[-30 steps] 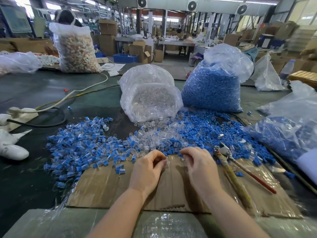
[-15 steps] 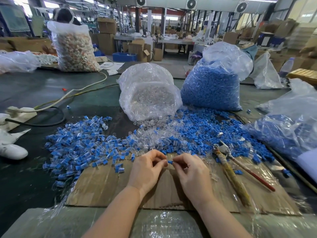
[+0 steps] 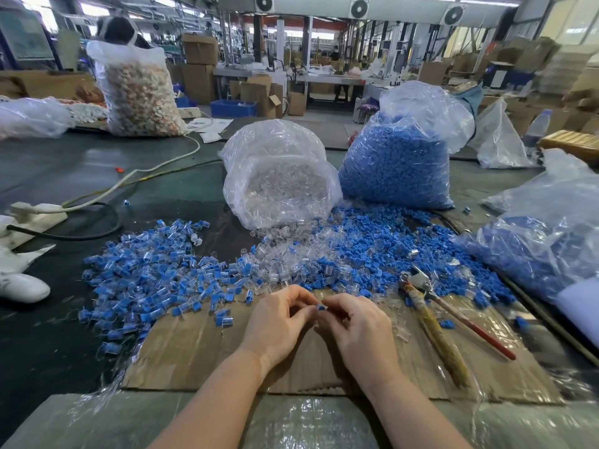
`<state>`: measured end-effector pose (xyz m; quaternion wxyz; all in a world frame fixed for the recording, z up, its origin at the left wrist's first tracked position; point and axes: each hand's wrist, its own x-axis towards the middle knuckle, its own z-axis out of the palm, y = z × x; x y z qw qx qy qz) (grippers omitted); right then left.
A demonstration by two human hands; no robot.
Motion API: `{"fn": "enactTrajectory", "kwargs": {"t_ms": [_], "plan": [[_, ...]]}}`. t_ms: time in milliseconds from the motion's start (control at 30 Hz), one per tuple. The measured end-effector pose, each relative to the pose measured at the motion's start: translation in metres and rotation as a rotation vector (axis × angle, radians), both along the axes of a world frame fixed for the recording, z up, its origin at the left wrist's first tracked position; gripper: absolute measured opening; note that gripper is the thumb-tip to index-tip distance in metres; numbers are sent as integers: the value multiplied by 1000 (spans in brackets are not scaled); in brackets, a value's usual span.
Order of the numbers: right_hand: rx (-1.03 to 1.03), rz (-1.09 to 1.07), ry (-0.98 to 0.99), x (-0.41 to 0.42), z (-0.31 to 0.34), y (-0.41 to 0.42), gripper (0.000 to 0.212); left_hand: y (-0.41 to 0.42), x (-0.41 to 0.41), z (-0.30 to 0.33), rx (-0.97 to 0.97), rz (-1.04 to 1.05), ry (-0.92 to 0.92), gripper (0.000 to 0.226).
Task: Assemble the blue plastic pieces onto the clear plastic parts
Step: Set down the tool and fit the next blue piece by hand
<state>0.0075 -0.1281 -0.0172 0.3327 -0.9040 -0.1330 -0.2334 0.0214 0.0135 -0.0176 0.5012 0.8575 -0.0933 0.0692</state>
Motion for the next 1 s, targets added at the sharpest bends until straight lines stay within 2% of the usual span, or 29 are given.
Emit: {"fn": "enactTrajectory", "kwargs": {"t_ms": [267, 833, 933, 1000], "plan": [[-13, 44, 32, 1, 1, -1, 16, 0, 1, 0, 9, -24, -10, 26], [-85, 61, 41, 2, 0, -2, 19, 1, 2, -1, 47, -7, -9, 16], [-91, -18, 20, 1, 3, -10, 23, 1, 2, 0, 17, 14, -8, 13], [-110, -161, 35, 2, 7, -21, 29, 1, 2, -1, 11, 17, 2, 14]]}}
